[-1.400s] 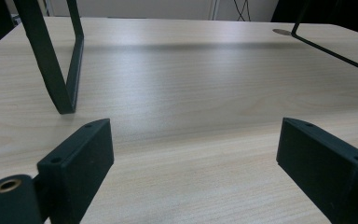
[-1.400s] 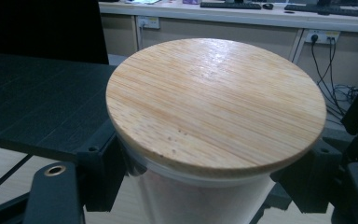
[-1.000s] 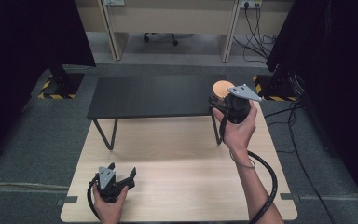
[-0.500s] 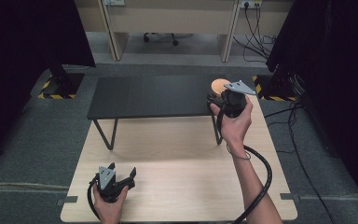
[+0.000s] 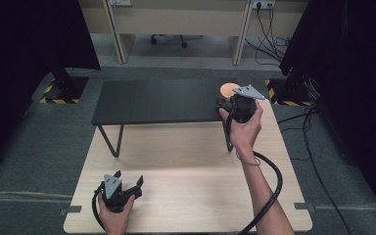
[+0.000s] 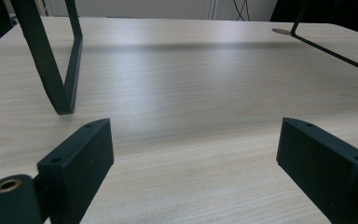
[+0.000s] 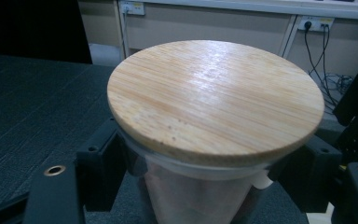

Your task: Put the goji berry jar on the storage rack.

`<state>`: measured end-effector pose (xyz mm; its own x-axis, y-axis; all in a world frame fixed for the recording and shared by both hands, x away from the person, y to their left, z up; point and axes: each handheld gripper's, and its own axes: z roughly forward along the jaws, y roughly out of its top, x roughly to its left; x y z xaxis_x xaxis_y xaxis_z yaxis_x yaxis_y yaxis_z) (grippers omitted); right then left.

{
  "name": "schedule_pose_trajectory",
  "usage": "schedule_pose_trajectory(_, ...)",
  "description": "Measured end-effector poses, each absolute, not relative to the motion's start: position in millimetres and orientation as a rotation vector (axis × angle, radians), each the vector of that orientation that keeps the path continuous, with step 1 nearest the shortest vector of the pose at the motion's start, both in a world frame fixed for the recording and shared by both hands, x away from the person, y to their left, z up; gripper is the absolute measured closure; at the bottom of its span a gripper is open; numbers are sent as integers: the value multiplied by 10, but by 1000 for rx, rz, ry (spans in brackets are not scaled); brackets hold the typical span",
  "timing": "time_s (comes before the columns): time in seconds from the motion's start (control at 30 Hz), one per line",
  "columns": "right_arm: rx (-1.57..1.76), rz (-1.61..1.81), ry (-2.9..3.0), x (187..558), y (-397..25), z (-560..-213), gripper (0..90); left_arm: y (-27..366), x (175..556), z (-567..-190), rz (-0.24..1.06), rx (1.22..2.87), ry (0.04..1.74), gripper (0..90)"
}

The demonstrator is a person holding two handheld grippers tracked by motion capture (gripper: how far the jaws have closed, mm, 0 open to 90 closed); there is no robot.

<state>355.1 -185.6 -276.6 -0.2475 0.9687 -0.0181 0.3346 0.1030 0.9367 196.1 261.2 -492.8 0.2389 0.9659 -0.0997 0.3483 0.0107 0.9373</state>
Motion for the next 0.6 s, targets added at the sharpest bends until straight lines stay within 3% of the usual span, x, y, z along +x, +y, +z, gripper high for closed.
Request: schedule_pose_trajectory(0.6, 1255, 1179, 1688, 3586, -1924, -2836, 262, 2598, 1960, -4928, 793, 1529, 1280, 101)
